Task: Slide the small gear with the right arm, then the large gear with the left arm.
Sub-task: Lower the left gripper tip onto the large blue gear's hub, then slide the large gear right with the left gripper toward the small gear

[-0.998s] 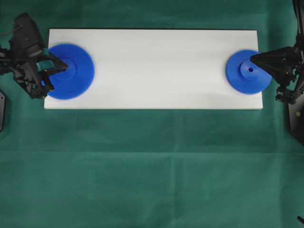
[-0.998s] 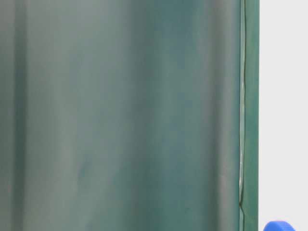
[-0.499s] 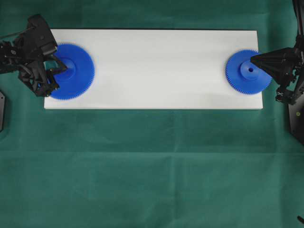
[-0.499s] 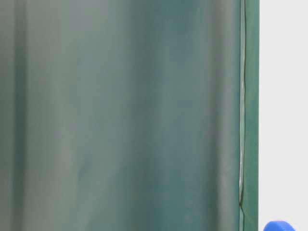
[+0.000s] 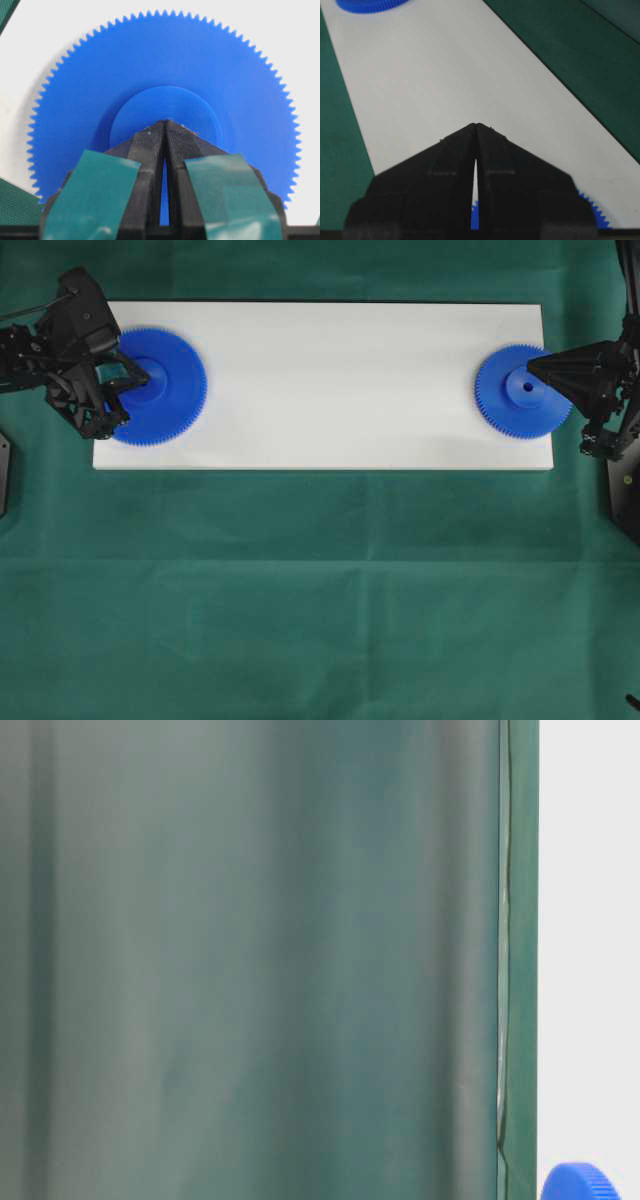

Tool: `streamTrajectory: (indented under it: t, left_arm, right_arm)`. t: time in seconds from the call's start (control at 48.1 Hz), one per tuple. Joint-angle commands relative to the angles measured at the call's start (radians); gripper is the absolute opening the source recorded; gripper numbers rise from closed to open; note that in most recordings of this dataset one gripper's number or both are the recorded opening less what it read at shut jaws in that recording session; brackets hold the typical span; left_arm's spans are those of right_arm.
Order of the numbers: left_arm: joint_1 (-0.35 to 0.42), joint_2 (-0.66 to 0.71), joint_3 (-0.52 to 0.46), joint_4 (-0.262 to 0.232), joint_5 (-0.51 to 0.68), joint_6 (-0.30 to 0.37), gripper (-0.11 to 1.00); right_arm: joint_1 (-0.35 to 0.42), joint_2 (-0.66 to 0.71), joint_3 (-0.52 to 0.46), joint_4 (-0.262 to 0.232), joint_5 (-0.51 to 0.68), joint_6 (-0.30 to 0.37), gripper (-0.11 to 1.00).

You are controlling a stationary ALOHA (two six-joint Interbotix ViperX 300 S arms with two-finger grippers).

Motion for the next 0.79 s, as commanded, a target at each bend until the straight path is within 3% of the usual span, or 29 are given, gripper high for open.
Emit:
streamTrajectory:
  t: [0.0, 0.52, 0.769]
  left_arm:
    - [0.005, 0.014, -0.008, 0.000, 0.003, -0.002, -0.01]
    - [-0.035, 0.038, -0.020, 0.000, 0.003, -0.009, -0.01]
    - [-0.072, 0.127, -0.071, 0.000, -0.005, -0.020, -0.01]
  right_arm:
    - [-0.002, 0.003, -0.009, -0.002, -0.009, 0.002, 0.50]
    - [-0.002, 0.002, -0.006, -0.002, -0.009, 0.002, 0.50]
    - [0.000, 0.002, -0.005, -0.002, -0.009, 0.002, 0.50]
